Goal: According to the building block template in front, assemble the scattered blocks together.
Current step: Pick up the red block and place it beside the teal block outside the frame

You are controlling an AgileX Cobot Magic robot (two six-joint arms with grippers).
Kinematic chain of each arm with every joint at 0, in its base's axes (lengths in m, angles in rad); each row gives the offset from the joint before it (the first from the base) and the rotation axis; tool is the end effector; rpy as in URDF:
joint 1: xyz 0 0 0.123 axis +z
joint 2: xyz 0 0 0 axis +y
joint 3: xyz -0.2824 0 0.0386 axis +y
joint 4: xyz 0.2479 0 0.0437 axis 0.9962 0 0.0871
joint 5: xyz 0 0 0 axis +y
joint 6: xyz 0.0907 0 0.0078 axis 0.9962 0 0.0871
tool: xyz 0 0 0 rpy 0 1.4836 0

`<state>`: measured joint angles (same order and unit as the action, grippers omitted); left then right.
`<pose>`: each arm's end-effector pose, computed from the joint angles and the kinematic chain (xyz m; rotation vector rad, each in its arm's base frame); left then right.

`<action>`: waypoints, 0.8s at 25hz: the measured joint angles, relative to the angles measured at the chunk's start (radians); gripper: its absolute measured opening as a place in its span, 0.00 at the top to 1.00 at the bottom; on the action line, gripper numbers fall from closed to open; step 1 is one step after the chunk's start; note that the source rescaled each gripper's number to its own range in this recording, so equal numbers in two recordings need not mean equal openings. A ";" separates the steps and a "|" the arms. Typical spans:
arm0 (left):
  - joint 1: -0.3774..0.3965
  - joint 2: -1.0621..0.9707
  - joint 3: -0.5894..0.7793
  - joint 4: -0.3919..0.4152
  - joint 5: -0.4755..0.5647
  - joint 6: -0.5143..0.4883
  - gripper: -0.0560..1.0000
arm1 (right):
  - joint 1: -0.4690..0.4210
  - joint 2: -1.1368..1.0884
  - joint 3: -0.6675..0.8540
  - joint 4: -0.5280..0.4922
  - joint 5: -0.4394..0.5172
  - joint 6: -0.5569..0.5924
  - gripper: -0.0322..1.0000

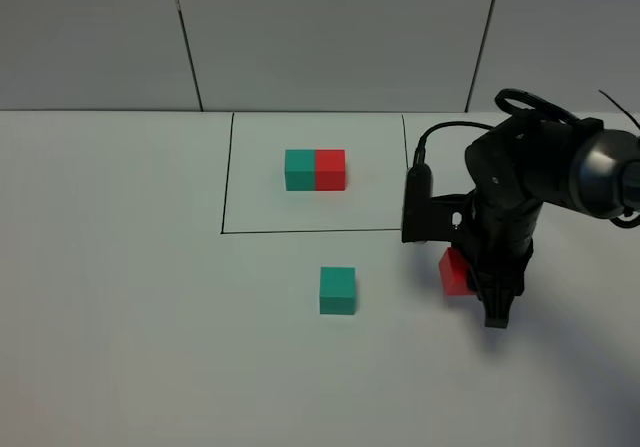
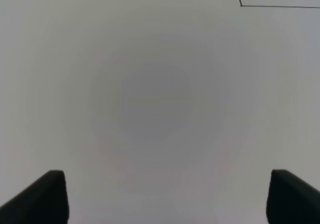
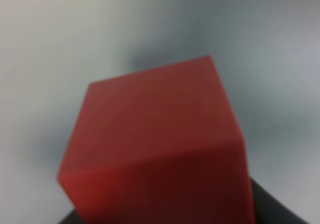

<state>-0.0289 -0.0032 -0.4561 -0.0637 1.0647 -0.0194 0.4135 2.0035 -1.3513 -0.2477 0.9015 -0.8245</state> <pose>-0.0009 -0.0050 0.2647 0.0115 2.0890 -0.1062 0.3619 0.1397 0.1587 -1.9521 2.3603 -0.3366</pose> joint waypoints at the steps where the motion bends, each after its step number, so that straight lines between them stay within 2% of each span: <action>1: 0.000 0.000 0.000 0.000 0.000 0.000 0.14 | 0.005 0.017 -0.017 0.000 0.019 0.004 0.96; 8: 0.000 0.000 0.000 0.000 0.000 0.000 0.14 | 0.044 0.106 -0.122 0.030 0.084 0.019 0.96; 20: 0.000 0.000 0.000 -0.001 0.000 0.000 0.14 | 0.120 0.214 -0.247 0.043 0.130 0.094 0.96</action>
<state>-0.0289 -0.0032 -0.4561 -0.0645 1.0647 -0.0194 0.5336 2.2176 -1.5978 -0.2051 1.0319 -0.7300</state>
